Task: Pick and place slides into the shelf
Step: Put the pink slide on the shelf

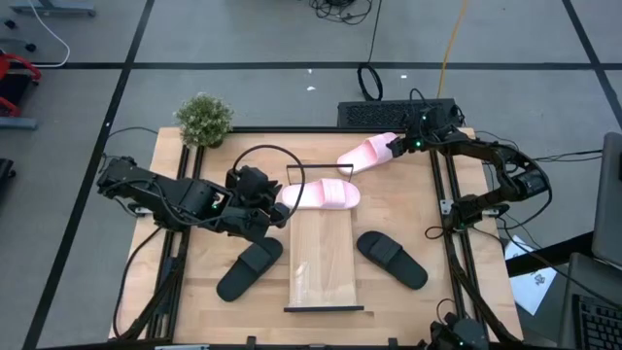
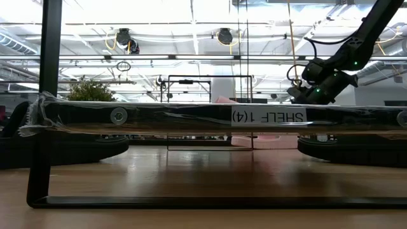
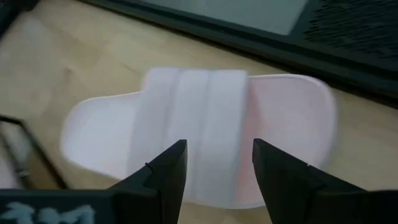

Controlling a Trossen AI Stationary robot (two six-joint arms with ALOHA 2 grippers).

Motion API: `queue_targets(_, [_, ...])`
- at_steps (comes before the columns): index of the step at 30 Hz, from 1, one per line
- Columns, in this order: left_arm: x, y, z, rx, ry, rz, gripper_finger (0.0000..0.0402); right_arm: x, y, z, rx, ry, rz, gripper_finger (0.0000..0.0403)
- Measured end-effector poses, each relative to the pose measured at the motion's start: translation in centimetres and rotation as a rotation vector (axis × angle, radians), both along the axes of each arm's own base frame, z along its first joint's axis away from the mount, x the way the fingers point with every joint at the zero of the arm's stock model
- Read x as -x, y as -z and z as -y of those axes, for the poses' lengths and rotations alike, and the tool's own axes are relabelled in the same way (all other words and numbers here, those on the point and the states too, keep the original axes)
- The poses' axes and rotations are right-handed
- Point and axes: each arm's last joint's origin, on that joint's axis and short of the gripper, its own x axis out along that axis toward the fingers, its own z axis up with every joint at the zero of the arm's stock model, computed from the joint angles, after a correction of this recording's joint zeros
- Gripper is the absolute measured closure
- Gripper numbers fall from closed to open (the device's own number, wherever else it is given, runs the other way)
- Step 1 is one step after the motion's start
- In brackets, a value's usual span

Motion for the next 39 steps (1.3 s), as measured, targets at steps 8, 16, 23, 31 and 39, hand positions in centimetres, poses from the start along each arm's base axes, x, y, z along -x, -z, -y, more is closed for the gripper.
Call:
queue_targets(8, [0.0, 0.0, 0.1, 0.023, 0.013, -0.005, 0.0339, 0.0, 0.2, 0.0, -0.003, -0.007, -0.006, 0.0229])
queue_targets(16, [-0.1, 0.0, 0.1, 0.027, 0.017, 0.010, 0.0339, -0.5, 1.2, 0.5, -0.039, -0.033, 0.034, 0.0229])
queue_targets(23, [-0.4, -0.3, 0.2, 0.015, 0.041, 0.023, 0.0339, -0.7, 2.0, 0.6, -0.075, -0.070, 0.065, 0.0229])
queue_targets(31, [-0.5, -0.3, 0.2, 0.017, 0.041, 0.029, 0.0339, -0.9, 2.1, 0.6, -0.097, -0.098, 0.112, 0.0239])
queue_targets(39, [-0.5, -0.3, 0.2, 0.019, 0.042, 0.031, 0.0339, -1.0, 2.0, 0.6, -0.110, -0.126, 0.145, 0.0302])
